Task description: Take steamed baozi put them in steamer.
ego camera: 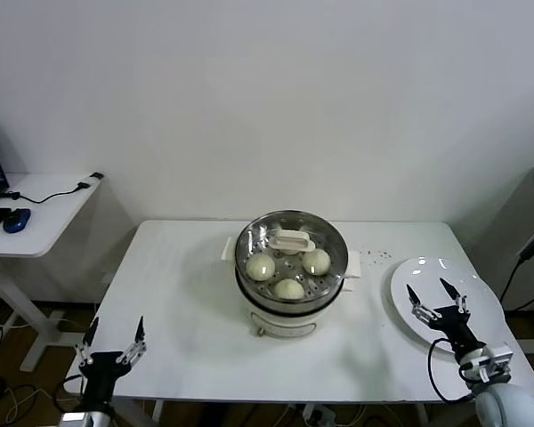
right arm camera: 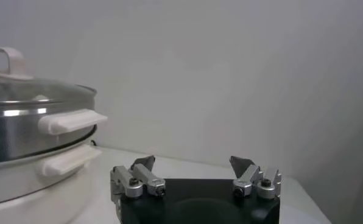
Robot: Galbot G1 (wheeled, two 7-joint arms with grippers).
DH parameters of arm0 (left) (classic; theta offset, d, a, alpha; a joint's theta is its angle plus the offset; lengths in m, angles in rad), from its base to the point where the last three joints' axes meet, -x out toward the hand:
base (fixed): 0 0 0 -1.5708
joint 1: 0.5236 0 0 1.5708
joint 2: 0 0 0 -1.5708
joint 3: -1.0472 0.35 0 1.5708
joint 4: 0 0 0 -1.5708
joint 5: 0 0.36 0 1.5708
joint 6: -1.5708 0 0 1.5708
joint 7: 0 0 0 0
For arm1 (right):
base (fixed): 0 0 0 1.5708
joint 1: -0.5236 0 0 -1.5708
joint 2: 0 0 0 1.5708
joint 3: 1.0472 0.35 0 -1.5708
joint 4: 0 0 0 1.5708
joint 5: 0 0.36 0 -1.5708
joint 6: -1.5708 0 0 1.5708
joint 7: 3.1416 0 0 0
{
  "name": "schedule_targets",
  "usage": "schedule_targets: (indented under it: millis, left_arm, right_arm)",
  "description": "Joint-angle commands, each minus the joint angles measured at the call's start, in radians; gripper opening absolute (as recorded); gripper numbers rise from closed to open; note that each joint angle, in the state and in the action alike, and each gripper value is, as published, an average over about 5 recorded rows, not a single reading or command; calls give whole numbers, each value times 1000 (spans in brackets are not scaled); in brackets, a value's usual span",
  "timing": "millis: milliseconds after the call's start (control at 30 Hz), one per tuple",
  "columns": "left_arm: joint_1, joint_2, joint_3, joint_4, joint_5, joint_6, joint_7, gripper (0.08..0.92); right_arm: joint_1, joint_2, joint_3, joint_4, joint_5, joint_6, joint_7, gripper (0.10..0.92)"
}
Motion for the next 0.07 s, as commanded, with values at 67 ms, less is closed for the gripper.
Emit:
schedule_targets:
  millis: [67]
  left_arm:
    - [25,-15,-27,1,-19,-45,4,823]
  right_arm:
    - [-17,5,9,7,7,9,-8,823]
